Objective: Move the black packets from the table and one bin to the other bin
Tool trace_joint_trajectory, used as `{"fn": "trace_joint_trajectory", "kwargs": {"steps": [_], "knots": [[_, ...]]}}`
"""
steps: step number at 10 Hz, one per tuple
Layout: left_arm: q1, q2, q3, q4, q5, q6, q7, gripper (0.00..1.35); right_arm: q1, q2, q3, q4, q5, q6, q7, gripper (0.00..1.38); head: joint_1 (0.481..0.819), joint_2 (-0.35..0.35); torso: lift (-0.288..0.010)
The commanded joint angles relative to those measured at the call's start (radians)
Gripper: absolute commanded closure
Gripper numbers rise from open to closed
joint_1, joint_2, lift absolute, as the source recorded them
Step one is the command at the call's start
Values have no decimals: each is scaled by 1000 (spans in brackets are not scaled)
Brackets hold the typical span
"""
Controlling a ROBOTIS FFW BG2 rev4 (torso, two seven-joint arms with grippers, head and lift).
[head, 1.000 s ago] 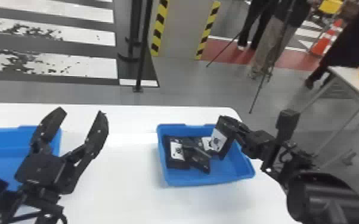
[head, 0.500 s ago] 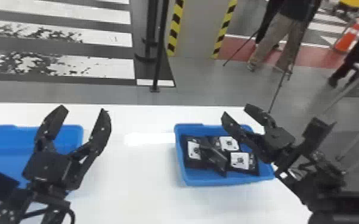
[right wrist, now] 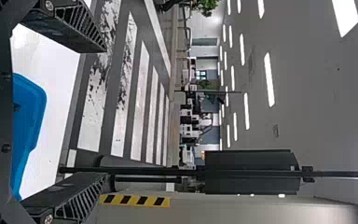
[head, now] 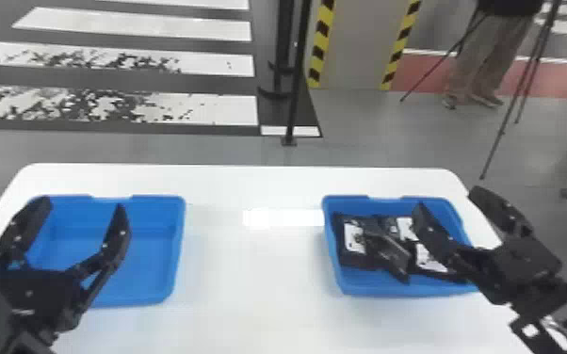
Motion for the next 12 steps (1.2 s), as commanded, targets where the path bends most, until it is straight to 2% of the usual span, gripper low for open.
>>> {"fn": "trace_joint_trajectory", "kwargs": {"steps": [1, 2, 4, 6, 7, 10, 12], "knots": [[76, -23, 106, -68, -59, 42, 11, 262, 50, 12, 0, -30, 22, -2, -13, 70, 695, -89, -110], [121, -23, 140, -97, -55, 39, 34, 262, 84, 21, 0, -47, 38, -14, -30, 70, 695, -31, -110], [150, -23, 138, -117, -51, 52, 43, 262, 128, 37, 0, -62, 54, -43, -55, 70, 695, 37, -110], [155, -23, 102, -117, 18, 83, 47, 260, 131, 44, -2, -52, 54, -46, -58, 71, 695, 37, -110], [155, -23, 96, -117, 26, 69, 47, 260, 138, 46, -6, -50, 48, -63, -58, 82, 695, 24, -110], [153, -23, 76, -110, 68, 42, 60, 260, 160, 75, -36, -52, 50, -80, -64, 85, 695, 2, -110], [150, -23, 68, -105, 78, 29, 61, 262, 158, 75, -36, -45, 52, -80, -65, 93, 695, -26, -110]]}}
